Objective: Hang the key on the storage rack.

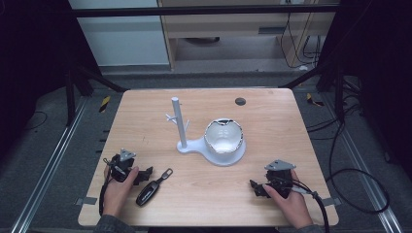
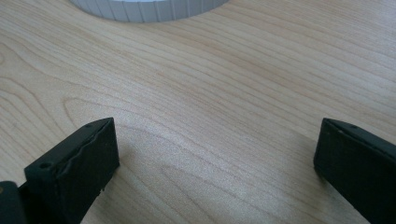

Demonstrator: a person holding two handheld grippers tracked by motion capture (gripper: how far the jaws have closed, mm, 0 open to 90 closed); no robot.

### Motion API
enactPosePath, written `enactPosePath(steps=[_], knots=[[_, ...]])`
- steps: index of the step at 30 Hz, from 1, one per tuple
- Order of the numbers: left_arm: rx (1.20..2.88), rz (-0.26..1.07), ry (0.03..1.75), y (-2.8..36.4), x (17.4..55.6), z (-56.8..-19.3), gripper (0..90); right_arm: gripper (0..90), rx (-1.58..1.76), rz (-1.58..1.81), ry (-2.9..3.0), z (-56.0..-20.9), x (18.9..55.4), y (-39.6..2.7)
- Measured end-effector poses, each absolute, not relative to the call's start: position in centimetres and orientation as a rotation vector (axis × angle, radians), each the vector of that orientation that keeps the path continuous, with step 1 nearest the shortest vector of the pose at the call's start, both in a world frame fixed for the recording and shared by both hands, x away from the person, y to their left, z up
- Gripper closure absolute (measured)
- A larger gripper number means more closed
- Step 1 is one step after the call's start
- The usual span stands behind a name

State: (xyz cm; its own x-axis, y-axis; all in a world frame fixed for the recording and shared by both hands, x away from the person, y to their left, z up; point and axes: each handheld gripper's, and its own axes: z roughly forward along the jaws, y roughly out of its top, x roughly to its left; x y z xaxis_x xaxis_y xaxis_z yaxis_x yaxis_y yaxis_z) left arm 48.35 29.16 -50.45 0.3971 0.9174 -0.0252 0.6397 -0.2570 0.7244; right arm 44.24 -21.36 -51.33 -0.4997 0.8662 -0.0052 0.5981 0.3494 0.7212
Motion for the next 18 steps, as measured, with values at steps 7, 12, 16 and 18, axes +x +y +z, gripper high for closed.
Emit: enactPosePath(steps=[7, 12, 16, 18], knots=[[1.961, 0.548, 1.300, 29.2, 47.4, -48.8, 4.8, 0.5, 1.286, 0.946, 2.229, -51.3, 44.2, -21.4], [1.994, 0.579, 1.288, 28.6, 46.5, -46.7, 5.3, 0.5, 1.282, 0.947, 2.231, -51.3, 44.2, -21.4], [2.025, 0.450, 1.248, 27.3, 46.3, -45.2, 5.0, 0.5, 1.283, 0.946, 2.232, -51.3, 44.2, -21.4], [2.059, 0.391, 1.236, 26.7, 46.3, -44.6, 4.5, 0.5, 1.283, 0.947, 2.232, -51.3, 44.2, -21.4]])
